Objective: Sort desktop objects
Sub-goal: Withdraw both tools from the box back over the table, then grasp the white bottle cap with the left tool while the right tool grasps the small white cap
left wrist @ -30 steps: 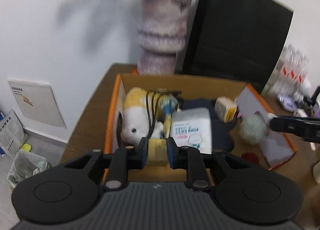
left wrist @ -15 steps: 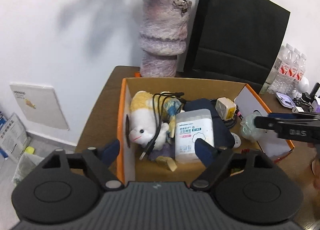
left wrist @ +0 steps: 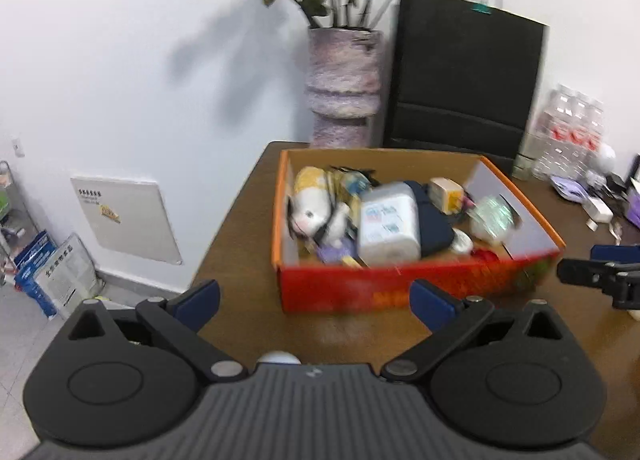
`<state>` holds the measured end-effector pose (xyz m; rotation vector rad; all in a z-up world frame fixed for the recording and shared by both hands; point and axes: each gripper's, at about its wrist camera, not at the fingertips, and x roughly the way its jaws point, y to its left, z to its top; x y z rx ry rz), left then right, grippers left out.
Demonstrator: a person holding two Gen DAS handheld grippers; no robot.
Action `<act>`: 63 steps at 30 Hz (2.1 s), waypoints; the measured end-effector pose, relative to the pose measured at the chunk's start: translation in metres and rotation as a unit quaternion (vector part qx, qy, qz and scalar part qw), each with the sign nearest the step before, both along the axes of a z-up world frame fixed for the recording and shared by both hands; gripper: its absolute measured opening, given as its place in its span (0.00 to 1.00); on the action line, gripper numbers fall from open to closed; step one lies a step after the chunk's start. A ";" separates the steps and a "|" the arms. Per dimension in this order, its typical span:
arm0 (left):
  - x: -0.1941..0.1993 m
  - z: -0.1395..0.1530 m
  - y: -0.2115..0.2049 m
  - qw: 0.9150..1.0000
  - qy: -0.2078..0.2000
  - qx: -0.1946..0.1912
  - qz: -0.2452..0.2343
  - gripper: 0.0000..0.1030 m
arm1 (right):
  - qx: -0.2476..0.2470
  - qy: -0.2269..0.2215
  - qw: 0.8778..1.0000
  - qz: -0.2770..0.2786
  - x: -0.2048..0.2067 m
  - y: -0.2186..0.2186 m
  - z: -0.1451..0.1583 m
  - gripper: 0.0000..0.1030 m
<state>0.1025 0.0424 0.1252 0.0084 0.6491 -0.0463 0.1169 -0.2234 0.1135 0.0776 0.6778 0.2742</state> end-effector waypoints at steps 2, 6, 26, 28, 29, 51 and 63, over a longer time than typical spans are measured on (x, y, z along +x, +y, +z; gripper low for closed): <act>-0.024 -0.013 -0.007 1.000 -0.015 0.005 0.001 1.00 | 0.014 0.009 1.000 0.002 -0.024 -0.002 -0.018 0.77; -0.073 -0.040 -0.021 1.000 -0.030 0.002 -0.004 1.00 | 0.004 0.012 1.000 -0.001 -0.075 0.000 -0.052 0.78; -0.154 -0.104 -0.027 0.999 0.001 -0.023 0.027 1.00 | -0.047 -0.005 0.999 -0.013 -0.189 0.009 -0.104 0.97; -0.154 -0.105 -0.023 0.999 0.005 -0.041 0.031 1.00 | -0.061 -0.004 0.998 -0.013 -0.190 0.014 -0.105 0.99; -0.155 -0.106 -0.021 0.998 0.008 -0.052 0.032 1.00 | -0.068 -0.003 0.998 -0.012 -0.190 0.017 -0.105 1.00; -0.014 -0.087 0.018 1.000 -0.006 0.027 -0.001 0.95 | -0.077 0.022 0.997 -0.021 -0.010 0.029 -0.093 0.51; -0.024 -0.085 0.010 0.998 -0.052 0.006 -0.029 0.38 | -0.043 -0.029 0.999 -0.010 -0.022 0.029 -0.087 0.25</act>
